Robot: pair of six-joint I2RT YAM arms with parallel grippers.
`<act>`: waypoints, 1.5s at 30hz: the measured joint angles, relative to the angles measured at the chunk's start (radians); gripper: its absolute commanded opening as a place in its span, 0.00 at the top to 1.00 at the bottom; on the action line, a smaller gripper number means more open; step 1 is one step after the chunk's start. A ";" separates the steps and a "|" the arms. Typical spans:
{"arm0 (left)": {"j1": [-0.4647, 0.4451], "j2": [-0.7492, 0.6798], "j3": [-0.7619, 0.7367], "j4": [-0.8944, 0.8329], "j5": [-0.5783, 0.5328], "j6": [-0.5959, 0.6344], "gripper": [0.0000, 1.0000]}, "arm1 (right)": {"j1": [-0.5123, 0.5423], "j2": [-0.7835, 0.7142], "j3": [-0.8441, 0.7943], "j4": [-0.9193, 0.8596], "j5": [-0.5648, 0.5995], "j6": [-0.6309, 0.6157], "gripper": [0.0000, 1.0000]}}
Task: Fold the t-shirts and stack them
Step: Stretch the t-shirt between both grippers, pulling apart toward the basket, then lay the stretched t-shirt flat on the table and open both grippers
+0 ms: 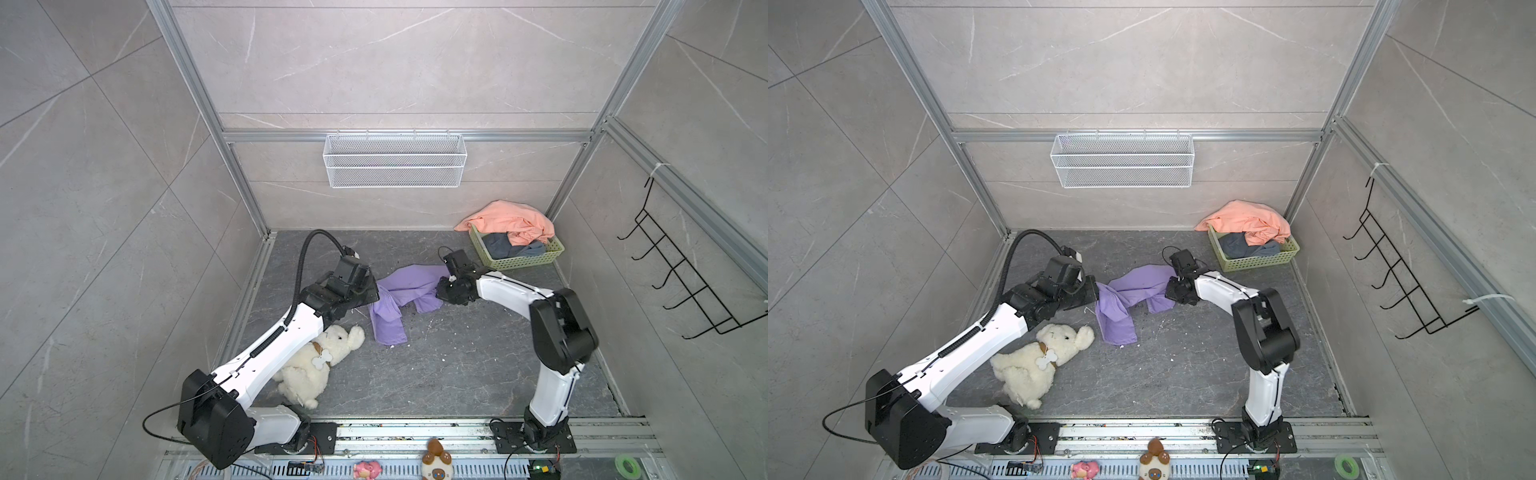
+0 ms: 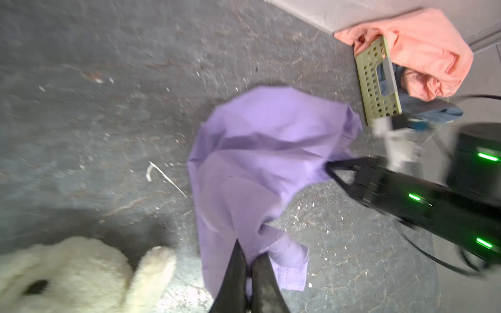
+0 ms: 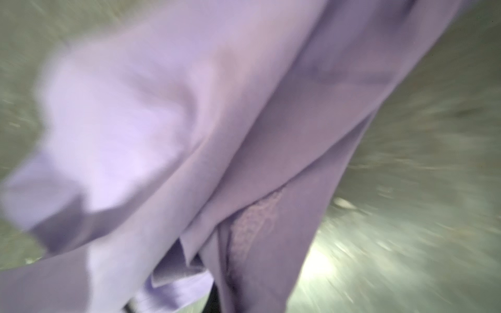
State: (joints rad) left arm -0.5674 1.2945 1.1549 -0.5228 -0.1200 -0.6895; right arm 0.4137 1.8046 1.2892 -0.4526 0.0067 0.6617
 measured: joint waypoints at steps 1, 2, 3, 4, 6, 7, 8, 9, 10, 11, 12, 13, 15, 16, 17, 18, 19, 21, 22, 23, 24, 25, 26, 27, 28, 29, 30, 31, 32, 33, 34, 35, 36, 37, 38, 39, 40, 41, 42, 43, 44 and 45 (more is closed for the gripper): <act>0.022 -0.006 0.017 -0.006 0.002 0.014 1.00 | -0.008 -0.072 0.002 -0.022 0.019 -0.008 1.00; 0.042 -0.011 0.039 -0.014 0.003 0.028 1.00 | -0.021 -0.145 0.011 -0.048 0.035 -0.018 1.00; 0.064 -0.014 0.066 -0.020 0.004 0.043 1.00 | -0.042 -0.216 0.028 -0.072 0.050 -0.031 1.00; 0.077 -0.016 0.092 -0.025 0.007 0.054 1.00 | -0.061 -0.267 0.044 -0.090 0.061 -0.040 1.00; 0.103 -0.020 0.152 -0.029 0.019 0.079 1.00 | -0.105 -0.374 0.089 -0.133 0.093 -0.067 1.00; 0.109 -0.021 0.177 -0.031 0.019 0.087 1.00 | -0.117 -0.407 0.100 -0.148 0.107 -0.077 1.00; 0.113 -0.022 0.212 -0.036 0.022 0.096 1.00 | -0.125 -0.443 0.108 -0.171 0.123 -0.088 1.00; 0.115 -0.023 0.234 -0.041 0.022 0.100 1.00 | -0.126 -0.470 0.110 -0.195 0.137 -0.095 1.00; 0.118 -0.025 0.261 -0.048 0.022 0.108 1.00 | -0.126 -0.493 0.110 -0.228 0.149 -0.103 1.00; 0.119 -0.029 0.283 -0.057 0.022 0.114 1.00 | -0.124 -0.511 0.110 -0.264 0.162 -0.107 1.00; 0.121 -0.034 0.301 -0.063 0.022 0.116 1.00 | -0.122 -0.524 0.110 -0.295 0.174 -0.110 1.00; 0.121 -0.042 0.316 -0.072 0.022 0.118 1.00 | -0.121 -0.536 0.110 -0.328 0.186 -0.114 1.00; 0.123 -0.056 0.340 -0.093 0.022 0.118 1.00 | -0.121 -0.562 0.114 -0.388 0.214 -0.129 1.00; 0.124 -0.062 0.352 -0.105 0.021 0.118 1.00 | -0.121 -0.571 0.122 -0.414 0.227 -0.136 1.00; 0.125 -0.068 0.365 -0.114 0.021 0.117 1.00 | -0.121 -0.582 0.138 -0.447 0.243 -0.146 1.00; 0.126 -0.072 0.376 -0.122 0.020 0.114 1.00 | -0.121 -0.591 0.161 -0.476 0.260 -0.159 1.00; 0.126 -0.076 0.382 -0.129 0.020 0.111 1.00 | -0.121 -0.599 0.180 -0.494 0.274 -0.168 1.00; 0.129 -0.083 0.392 -0.141 0.021 0.101 1.00 | -0.121 -0.620 0.212 -0.528 0.307 -0.187 1.00; 0.130 -0.084 0.393 -0.145 0.021 0.095 1.00 | -0.121 -0.631 0.214 -0.536 0.321 -0.191 1.00; 0.131 -0.084 0.393 -0.148 0.022 0.089 1.00 | -0.121 -0.642 0.212 -0.547 0.335 -0.195 1.00; 0.131 -0.080 0.393 -0.150 0.023 0.084 1.00 | -0.121 -0.651 0.201 -0.548 0.344 -0.196 1.00; 0.132 -0.074 0.393 -0.151 0.024 0.079 1.00 | -0.122 -0.660 0.179 -0.544 0.354 -0.196 1.00; 0.136 -0.062 0.392 -0.150 0.029 0.074 1.00 | -0.122 -0.669 0.139 -0.537 0.361 -0.196 1.00; 0.140 -0.050 0.388 -0.147 0.035 0.069 1.00 | -0.122 -0.671 0.106 -0.537 0.367 -0.195 1.00; 0.148 -0.030 0.382 -0.142 0.050 0.062 1.00 | -0.122 -0.670 0.061 -0.536 0.371 -0.195 1.00; 0.157 -0.005 0.372 -0.134 0.063 0.054 1.00 | -0.122 -0.662 0.018 -0.530 0.373 -0.193 1.00; 0.167 0.024 0.360 -0.120 0.079 0.047 1.00 | -0.123 -0.648 -0.032 -0.518 0.374 -0.190 1.00; 0.178 0.062 0.347 -0.105 0.096 0.039 1.00 | -0.124 -0.630 -0.076 -0.509 0.373 -0.185 1.00; 0.189 0.101 0.338 -0.091 0.111 0.033 1.00 | -0.128 -0.612 -0.119 -0.499 0.372 -0.180 1.00; 0.203 0.155 0.333 -0.077 0.131 0.027 1.00 | -0.134 -0.591 -0.166 -0.484 0.369 -0.172 0.97; 0.215 0.212 0.333 -0.064 0.149 0.019 1.00 | -0.142 -0.573 -0.201 -0.474 0.366 -0.164 0.93; 0.228 0.268 0.333 -0.049 0.164 0.014 0.93 | -0.151 -0.558 -0.235 -0.459 0.361 -0.156 0.87; 0.243 0.336 0.341 -0.040 0.188 0.010 0.72 | -0.162 -0.546 -0.265 -0.443 0.352 -0.148 0.79; 0.257 0.397 0.357 -0.041 0.212 0.009 0.56 | -0.175 -0.533 -0.290 -0.426 0.341 -0.140 0.72; 0.271 0.465 0.386 -0.046 0.233 0.007 0.45 | -0.188 -0.520 -0.308 -0.410 0.330 -0.129 0.69; 0.283 0.518 0.414 -0.049 0.242 0.007 0.41 | -0.198 -0.506 -0.320 -0.398 0.320 -0.116 0.69; 0.296 0.572 0.454 -0.060 0.254 0.005 0.37 | -0.206 -0.489 -0.327 -0.385 0.310 -0.105 0.68; 0.305 0.615 0.489 -0.068 0.257 0.007 0.33 | -0.211 -0.474 -0.330 -0.371 0.299 -0.096 0.64; 0.311 0.633 0.512 -0.076 0.257 0.010 0.31 | -0.212 -0.464 -0.330 -0.361 0.289 -0.085 0.61; 0.318 0.642 0.526 -0.082 0.257 0.014 0.30 | -0.212 -0.458 -0.330 -0.349 0.277 -0.078 0.56; 0.324 0.640 0.534 -0.088 0.256 0.017 0.30 | -0.212 -0.458 -0.330 -0.341 0.268 -0.072 0.55; 0.327 0.628 0.537 -0.089 0.256 0.020 0.30 | -0.212 -0.460 -0.330 -0.337 0.262 -0.067 0.55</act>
State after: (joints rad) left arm -0.2409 1.9224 1.6920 -0.6113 0.1364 -0.6697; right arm 0.2016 1.3445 0.9592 -0.7898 0.2684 0.5949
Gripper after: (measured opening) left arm 0.701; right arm 0.437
